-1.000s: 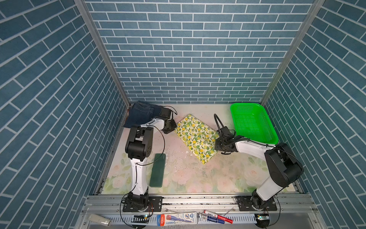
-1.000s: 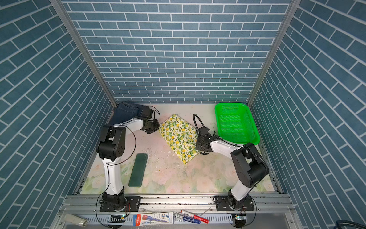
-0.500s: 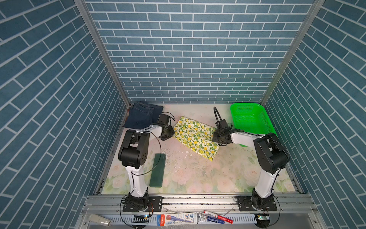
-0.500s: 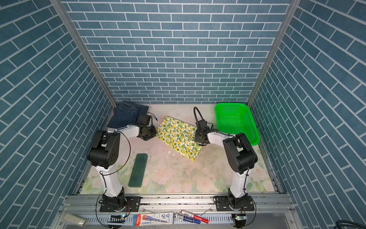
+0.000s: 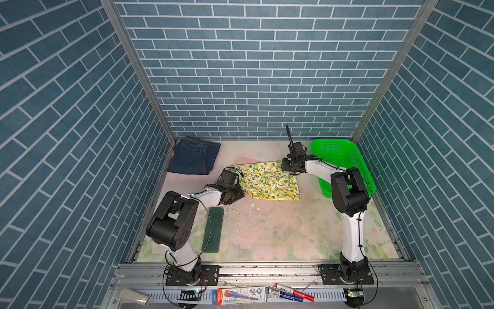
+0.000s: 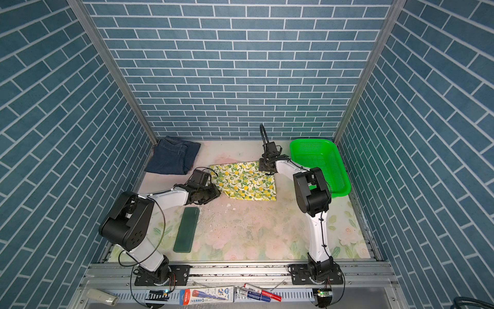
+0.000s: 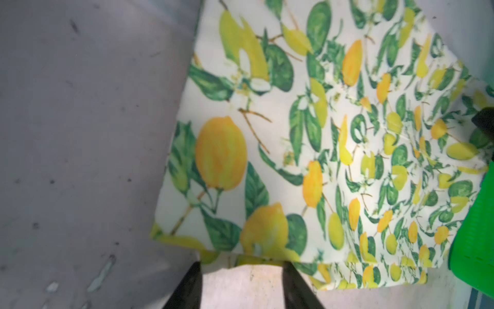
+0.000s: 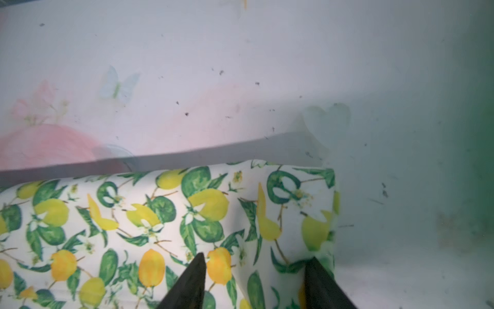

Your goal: Fold and stack the skirts

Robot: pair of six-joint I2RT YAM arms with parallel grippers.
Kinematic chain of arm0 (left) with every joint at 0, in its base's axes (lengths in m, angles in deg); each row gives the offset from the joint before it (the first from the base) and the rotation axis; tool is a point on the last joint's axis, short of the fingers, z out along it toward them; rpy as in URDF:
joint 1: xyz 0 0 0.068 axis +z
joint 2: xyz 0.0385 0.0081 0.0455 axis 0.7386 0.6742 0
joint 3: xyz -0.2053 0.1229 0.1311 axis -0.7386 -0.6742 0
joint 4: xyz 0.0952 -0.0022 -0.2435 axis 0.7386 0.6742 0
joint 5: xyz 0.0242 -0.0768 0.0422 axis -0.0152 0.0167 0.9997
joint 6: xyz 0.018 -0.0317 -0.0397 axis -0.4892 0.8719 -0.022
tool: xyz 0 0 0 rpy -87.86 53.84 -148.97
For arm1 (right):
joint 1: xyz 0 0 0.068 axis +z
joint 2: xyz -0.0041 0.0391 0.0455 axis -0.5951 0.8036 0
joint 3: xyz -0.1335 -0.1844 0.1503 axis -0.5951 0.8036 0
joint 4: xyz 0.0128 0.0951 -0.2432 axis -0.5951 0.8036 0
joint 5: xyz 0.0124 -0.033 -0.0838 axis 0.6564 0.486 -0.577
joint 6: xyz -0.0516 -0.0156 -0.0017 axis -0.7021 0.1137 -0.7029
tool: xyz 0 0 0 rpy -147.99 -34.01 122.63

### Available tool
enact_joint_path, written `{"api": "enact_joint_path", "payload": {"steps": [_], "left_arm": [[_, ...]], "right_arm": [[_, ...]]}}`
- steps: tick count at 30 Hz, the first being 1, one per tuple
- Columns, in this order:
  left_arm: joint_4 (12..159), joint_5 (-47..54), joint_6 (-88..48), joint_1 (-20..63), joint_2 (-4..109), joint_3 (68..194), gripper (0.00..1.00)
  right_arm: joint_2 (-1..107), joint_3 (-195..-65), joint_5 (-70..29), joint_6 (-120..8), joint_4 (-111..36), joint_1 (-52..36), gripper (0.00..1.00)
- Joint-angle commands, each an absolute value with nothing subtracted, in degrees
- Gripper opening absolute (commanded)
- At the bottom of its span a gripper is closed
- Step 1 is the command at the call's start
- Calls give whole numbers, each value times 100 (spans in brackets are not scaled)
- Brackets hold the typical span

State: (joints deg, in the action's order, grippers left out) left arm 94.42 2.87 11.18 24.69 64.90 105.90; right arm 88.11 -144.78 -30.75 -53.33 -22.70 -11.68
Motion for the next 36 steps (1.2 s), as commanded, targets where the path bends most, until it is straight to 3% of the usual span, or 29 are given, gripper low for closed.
{"api": "enact_joint_path", "payload": {"steps": [1, 10, 19, 36], "left_arm": [[10136, 516, 898, 2497, 6245, 10513, 61], [10958, 467, 436, 2634, 5835, 10987, 65], [10540, -118, 370, 3256, 6092, 11231, 61], [10421, -268, -82, 3372, 7232, 11862, 48]], "right_arm": [[8381, -14432, -3133, -5717, -2020, -1256, 61], [6767, -12924, -3587, -5542, -1827, -1327, 62], [5655, -11476, -2993, -4496, -1944, -1318, 57], [6133, -10702, -2149, -3653, -2573, -1209, 47]]}}
